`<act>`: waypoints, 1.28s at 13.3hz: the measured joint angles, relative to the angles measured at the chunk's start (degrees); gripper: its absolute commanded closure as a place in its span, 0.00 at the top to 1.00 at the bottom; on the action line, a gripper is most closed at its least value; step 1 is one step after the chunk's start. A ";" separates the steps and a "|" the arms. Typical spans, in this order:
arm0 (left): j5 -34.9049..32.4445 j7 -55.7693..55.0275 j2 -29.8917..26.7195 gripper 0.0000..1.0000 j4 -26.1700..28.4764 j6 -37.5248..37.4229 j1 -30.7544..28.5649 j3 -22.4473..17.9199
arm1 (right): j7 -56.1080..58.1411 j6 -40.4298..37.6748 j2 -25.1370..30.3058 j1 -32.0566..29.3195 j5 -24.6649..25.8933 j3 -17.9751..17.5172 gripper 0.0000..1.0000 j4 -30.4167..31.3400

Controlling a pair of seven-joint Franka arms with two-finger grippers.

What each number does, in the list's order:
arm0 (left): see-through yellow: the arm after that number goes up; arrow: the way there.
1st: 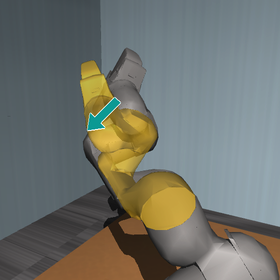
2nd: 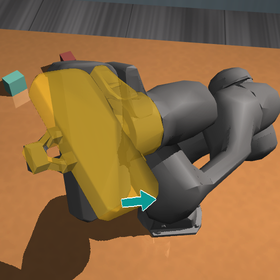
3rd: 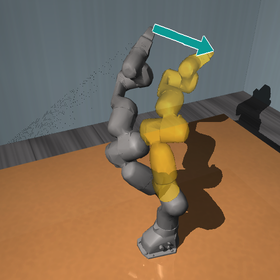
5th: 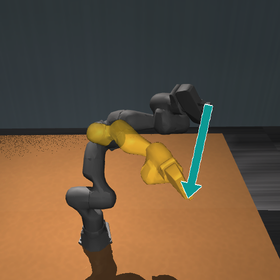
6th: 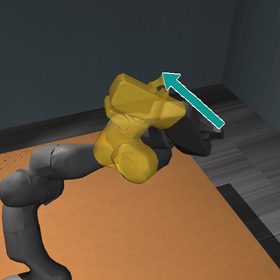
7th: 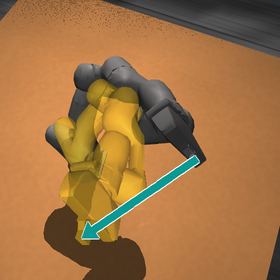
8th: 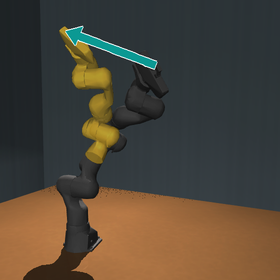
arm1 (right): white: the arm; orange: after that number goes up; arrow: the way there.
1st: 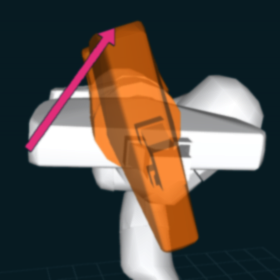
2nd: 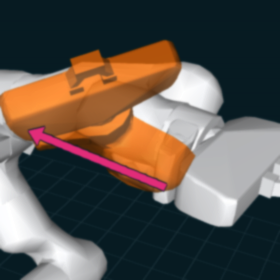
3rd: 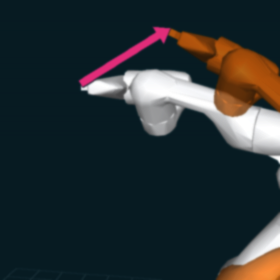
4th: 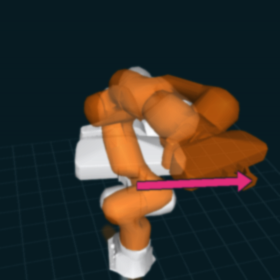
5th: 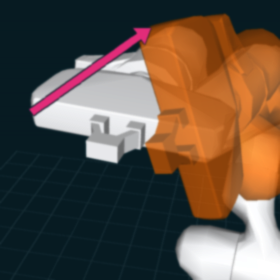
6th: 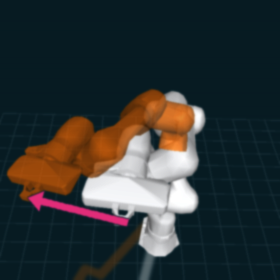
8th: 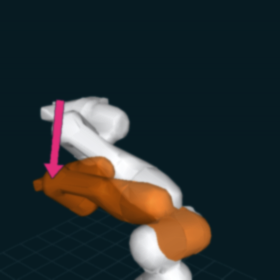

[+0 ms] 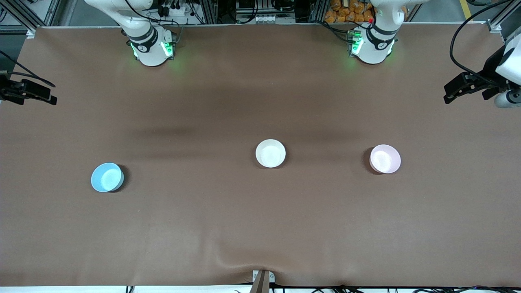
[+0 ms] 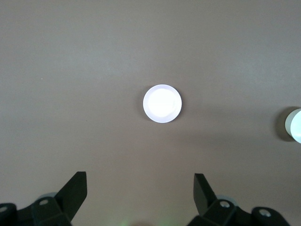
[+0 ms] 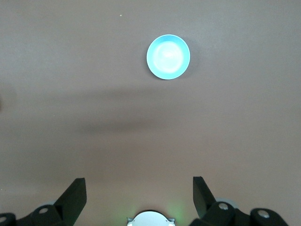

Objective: Stack pink and blue bowls on white bowl

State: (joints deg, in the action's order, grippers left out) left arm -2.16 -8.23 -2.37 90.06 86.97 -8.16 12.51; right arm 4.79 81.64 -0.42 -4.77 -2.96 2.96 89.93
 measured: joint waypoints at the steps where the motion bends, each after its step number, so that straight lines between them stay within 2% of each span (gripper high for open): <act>1: 0.04 0.31 0.20 1.00 0.00 -0.09 0.00 -0.01 | 0.00 0.00 -0.01 0.00 0.00 0.00 1.00 0.00; 12: 0.15 0.92 1.22 1.00 0.67 -1.02 -0.59 -0.01 | 0.01 0.01 -0.15 0.01 0.00 -0.08 1.00 0.00; 15: 0.18 1.42 2.59 1.00 3.87 0.42 -2.02 -0.05 | 0.01 0.01 -0.18 0.02 0.00 -0.12 1.00 0.01; 17: 0.59 1.54 4.40 1.00 7.75 6.03 -3.24 -0.07 | 0.01 0.01 -0.18 0.03 0.00 -0.12 1.00 0.01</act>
State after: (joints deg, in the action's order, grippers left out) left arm -1.57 -6.69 2.03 97.81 93.00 -11.40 12.44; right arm 4.80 81.65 -0.60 -4.75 -2.97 2.83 89.95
